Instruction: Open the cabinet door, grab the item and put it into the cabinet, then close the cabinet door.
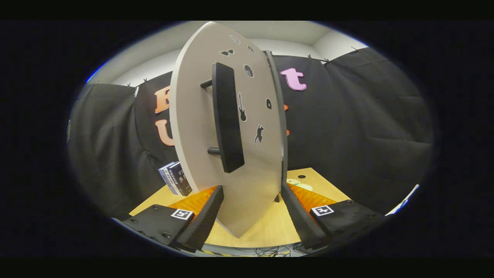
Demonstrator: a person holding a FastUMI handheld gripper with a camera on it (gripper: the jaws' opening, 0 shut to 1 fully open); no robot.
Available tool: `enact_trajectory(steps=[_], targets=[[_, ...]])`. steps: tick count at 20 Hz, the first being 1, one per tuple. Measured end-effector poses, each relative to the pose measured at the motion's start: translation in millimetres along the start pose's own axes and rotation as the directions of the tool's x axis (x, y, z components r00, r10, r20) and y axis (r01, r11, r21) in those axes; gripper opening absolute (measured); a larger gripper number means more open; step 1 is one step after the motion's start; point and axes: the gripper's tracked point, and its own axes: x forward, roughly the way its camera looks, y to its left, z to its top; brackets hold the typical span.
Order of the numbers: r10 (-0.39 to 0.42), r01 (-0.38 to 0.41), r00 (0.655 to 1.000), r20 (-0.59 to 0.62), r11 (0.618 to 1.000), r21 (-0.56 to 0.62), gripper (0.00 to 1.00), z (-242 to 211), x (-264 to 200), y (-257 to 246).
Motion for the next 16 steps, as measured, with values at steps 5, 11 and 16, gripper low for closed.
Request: enact_trajectory(steps=[5, 11, 16], targets=[[-0.006, 0.006, 1.0, 0.014, 1.0, 0.006, 0.96, 2.9, 44.6, 34.6], [0.021, -0.02, 0.999, 0.027, 0.999, -0.04, 0.97, 5.4, 113.0, 83.3], [0.003, -0.002, 1.0, 0.016, 0.995, -0.095, 0.97, -2.3, 155.6, 109.6]])
